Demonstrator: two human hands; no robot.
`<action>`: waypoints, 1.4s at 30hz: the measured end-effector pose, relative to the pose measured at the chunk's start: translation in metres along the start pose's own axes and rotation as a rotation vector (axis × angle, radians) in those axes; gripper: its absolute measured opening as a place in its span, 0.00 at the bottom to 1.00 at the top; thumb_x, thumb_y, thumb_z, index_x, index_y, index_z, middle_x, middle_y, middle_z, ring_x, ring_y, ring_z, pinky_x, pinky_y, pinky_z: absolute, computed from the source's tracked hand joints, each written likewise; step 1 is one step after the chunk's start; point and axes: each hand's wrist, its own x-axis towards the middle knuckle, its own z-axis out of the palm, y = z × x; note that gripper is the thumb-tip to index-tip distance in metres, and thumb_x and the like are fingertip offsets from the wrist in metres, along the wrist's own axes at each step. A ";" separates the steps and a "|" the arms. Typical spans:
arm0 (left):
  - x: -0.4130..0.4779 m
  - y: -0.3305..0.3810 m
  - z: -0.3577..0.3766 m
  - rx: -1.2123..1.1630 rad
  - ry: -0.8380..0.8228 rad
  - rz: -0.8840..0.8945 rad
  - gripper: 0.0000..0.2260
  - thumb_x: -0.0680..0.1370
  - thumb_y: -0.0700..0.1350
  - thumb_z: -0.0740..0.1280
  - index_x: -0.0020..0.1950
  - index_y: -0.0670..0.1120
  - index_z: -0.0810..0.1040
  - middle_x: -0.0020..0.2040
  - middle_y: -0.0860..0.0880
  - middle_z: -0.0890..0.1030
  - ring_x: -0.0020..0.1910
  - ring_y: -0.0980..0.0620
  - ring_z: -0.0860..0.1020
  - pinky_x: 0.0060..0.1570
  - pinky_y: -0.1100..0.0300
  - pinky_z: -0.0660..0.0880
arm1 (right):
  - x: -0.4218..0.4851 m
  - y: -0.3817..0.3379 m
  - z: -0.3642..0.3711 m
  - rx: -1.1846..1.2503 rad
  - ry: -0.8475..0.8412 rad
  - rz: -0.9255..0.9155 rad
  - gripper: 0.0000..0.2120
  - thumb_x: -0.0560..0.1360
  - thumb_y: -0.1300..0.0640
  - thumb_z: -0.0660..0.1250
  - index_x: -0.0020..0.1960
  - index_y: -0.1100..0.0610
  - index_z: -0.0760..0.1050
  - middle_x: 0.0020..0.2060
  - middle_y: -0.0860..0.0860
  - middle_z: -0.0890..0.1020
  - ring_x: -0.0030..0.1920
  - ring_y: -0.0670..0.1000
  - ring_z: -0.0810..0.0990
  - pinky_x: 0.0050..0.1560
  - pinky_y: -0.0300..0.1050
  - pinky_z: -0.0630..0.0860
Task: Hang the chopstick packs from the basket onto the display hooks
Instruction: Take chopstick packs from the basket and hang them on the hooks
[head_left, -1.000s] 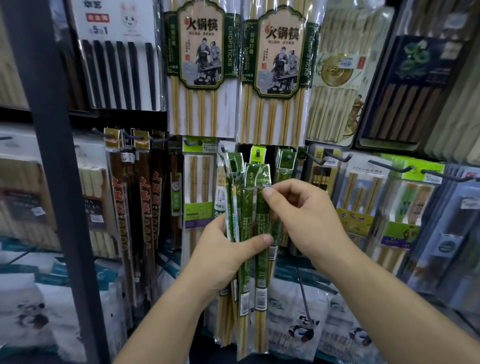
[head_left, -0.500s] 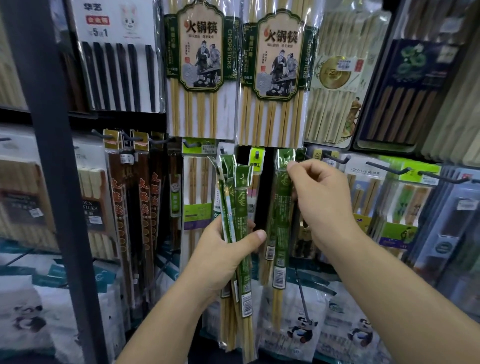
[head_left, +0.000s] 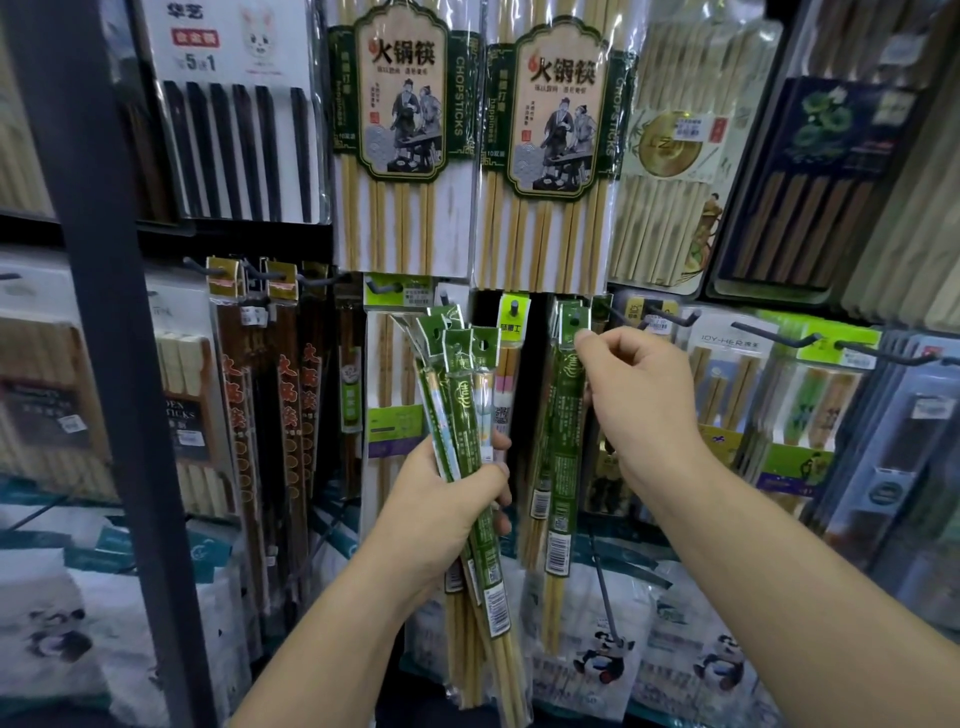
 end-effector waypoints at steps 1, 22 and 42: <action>0.000 0.000 0.001 -0.004 -0.004 0.005 0.07 0.80 0.31 0.66 0.55 0.40 0.80 0.35 0.45 0.77 0.32 0.51 0.77 0.32 0.59 0.77 | 0.000 0.002 0.000 -0.015 0.002 0.002 0.20 0.81 0.52 0.67 0.36 0.65 0.72 0.27 0.52 0.71 0.28 0.48 0.68 0.56 0.48 0.78; -0.002 0.005 0.005 -0.213 -0.068 -0.064 0.05 0.77 0.35 0.72 0.45 0.44 0.83 0.47 0.38 0.82 0.45 0.35 0.84 0.45 0.41 0.84 | -0.029 -0.004 0.004 0.110 -0.155 -0.008 0.08 0.80 0.57 0.69 0.42 0.57 0.79 0.28 0.47 0.76 0.30 0.44 0.75 0.31 0.31 0.72; -0.001 0.002 -0.004 -0.075 -0.145 -0.062 0.10 0.79 0.44 0.74 0.39 0.48 0.77 0.33 0.46 0.73 0.29 0.47 0.76 0.38 0.50 0.81 | -0.006 0.005 -0.001 0.087 -0.049 0.046 0.08 0.80 0.53 0.70 0.42 0.53 0.82 0.26 0.43 0.75 0.28 0.41 0.72 0.31 0.30 0.72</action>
